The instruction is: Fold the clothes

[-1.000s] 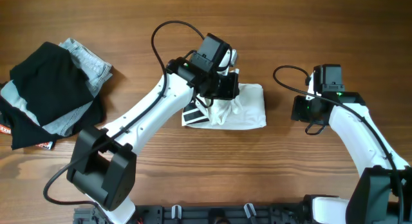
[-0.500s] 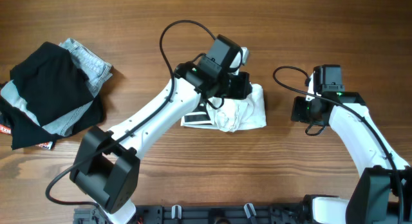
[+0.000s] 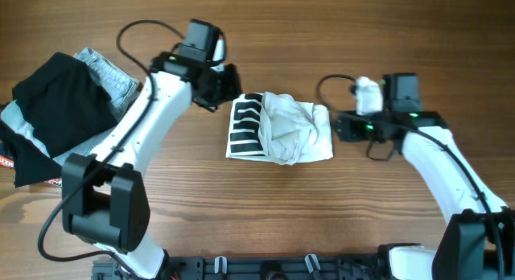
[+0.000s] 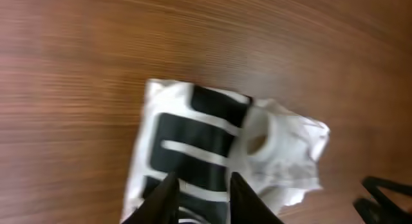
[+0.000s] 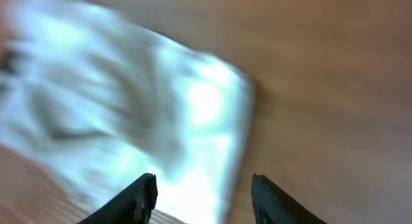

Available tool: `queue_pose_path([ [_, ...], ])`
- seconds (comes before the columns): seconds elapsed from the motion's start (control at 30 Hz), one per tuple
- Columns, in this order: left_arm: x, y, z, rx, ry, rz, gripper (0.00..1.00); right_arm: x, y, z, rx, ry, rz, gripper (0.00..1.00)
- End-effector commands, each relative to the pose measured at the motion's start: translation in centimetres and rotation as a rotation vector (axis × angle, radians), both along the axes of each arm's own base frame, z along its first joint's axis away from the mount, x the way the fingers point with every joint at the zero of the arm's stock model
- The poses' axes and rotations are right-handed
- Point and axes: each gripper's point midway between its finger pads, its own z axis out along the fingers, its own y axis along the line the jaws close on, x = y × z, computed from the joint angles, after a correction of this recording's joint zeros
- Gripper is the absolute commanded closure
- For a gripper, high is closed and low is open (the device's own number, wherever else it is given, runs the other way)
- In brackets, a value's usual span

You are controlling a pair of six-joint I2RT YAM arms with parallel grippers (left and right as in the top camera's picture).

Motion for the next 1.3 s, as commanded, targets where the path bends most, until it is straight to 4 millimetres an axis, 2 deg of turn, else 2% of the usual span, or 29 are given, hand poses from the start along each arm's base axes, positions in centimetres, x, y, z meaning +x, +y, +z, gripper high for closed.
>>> queue_pose_path([
  [0.0,0.5,1.5,0.6,0.016,-0.013,0.039,0.71,1.3,4.9,2.8,-0.017,-0.156,0.177,0.47],
  [0.13,0.3,1.9,-0.9,0.049,0.028,0.046,0.66,1.3,8.4,2.7,-0.068,-0.236,0.298,0.48],
  [0.23,0.1,2.0,-2.2,0.06,0.065,0.046,0.66,1.2,9.1,1.4,-0.133,-0.23,0.312,0.51],
  [0.27,0.1,2.0,-2.6,0.063,0.074,0.046,0.66,1.1,9.4,0.3,-0.145,-0.213,0.324,0.51],
  [0.4,0.1,2.0,-2.7,0.064,0.077,0.045,0.66,1.9,9.0,-2.1,-0.188,-0.18,0.307,0.57],
  [0.47,0.1,2.0,-2.7,0.064,0.077,0.045,0.66,2.2,8.8,-3.2,-0.209,-0.167,0.299,0.78],
  [0.5,0.1,2.0,-2.7,0.064,0.077,0.045,0.66,2.3,8.7,-3.3,-0.216,-0.166,0.29,0.95],
  [0.57,0.0,2.0,-2.7,0.064,0.078,0.045,0.66,3.3,7.4,-3.0,-0.25,-0.172,0.177,0.96],
  [0.7,0.0,1.9,-2.7,0.063,0.078,0.044,0.66,5.5,3.2,-1.1,-0.286,-0.203,-0.09,0.96],
  [0.83,0.0,1.9,-2.7,0.064,0.078,0.044,0.66,6.4,-0.2,-0.9,-0.297,-0.193,-0.176,0.96],
  [0.87,0.0,1.9,-2.7,0.063,0.078,0.044,0.66,6.2,0.4,-0.8,-0.254,-0.187,-0.123,0.95],
  [0.97,0.0,1.9,-2.7,0.063,0.077,0.044,0.66,4.4,5.1,0.2,-0.081,-0.204,0.156,0.81],
  [1.07,0.0,1.9,-2.7,0.064,0.077,0.044,0.65,3.0,8.6,1.5,-0.021,-0.254,0.308,0.71],
  [1.13,0.0,1.9,-2.7,0.064,0.077,0.044,0.65,2.2,10.2,1.4,-0.042,-0.277,0.386,0.65],
  [1.27,0.0,1.9,-2.7,0.064,0.077,0.044,0.6,2.1,10.7,0.6,-0.155,-0.293,0.384,0.63],
])
